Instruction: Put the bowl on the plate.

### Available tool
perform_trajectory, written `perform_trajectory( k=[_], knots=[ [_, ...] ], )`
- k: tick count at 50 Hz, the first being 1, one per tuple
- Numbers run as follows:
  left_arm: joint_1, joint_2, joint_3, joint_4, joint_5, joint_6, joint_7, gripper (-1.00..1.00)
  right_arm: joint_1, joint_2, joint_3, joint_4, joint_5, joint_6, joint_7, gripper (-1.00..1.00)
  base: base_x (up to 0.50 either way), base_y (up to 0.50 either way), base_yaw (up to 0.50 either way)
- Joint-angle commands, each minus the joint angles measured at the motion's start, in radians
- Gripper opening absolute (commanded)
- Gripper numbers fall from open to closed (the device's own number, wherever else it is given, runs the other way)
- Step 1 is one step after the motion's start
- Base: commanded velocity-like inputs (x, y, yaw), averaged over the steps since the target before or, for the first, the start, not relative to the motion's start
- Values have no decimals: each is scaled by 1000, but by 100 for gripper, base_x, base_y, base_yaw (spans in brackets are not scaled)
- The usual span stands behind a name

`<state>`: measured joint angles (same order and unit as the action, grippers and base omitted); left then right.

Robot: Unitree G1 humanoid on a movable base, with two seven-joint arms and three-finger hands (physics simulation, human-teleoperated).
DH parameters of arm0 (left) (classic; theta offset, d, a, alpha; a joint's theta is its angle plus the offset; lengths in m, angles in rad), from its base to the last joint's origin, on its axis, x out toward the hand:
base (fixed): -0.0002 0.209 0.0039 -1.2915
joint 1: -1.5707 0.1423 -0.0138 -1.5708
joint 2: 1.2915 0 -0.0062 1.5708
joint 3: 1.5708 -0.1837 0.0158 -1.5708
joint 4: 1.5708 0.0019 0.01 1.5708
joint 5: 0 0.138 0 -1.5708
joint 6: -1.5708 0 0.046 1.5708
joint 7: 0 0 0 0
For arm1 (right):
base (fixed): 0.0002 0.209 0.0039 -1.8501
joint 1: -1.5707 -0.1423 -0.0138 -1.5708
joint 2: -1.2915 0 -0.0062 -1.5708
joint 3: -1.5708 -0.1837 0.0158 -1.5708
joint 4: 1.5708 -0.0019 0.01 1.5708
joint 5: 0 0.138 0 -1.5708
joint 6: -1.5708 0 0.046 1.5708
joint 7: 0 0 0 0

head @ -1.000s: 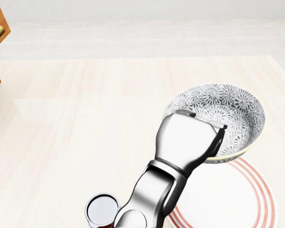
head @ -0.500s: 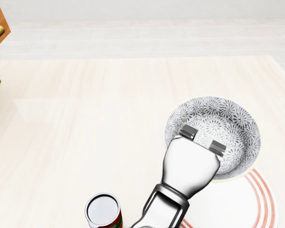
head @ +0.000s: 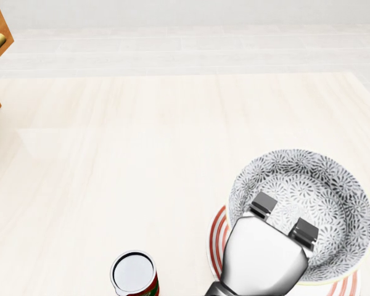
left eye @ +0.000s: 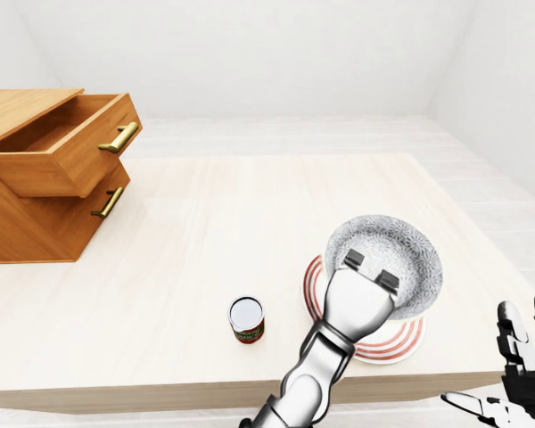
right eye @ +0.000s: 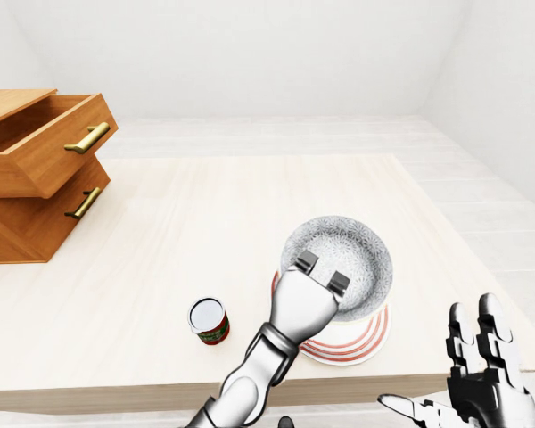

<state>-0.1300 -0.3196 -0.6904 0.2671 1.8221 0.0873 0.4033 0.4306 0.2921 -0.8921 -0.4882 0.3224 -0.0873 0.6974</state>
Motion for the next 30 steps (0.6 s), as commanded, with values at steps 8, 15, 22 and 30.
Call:
perform_trajectory(
  k=[8, 15, 22, 30],
  knots=[
    [55, 36, -65, -78, 22, 0, 53, -100, -19, -45, 40, 28, -46, 0, -46, 100, 0, 0, 0],
    [18, 26, -24, -48, 25, 0, 65, -100, -13, -49, 50, 30, -49, 0, -61, 100, 0, 0, 0],
    [-66, -1, 52, 108, 36, 0, 120, -100, -14, -59, 51, 51, -44, 0, -64, 100, 0, 0, 0],
    [-125, -29, 109, 203, 48, 0, 120, -100, 6, -55, 32, 26, -12, 0, -52, 100, 0, 0, 0]
  ],
)
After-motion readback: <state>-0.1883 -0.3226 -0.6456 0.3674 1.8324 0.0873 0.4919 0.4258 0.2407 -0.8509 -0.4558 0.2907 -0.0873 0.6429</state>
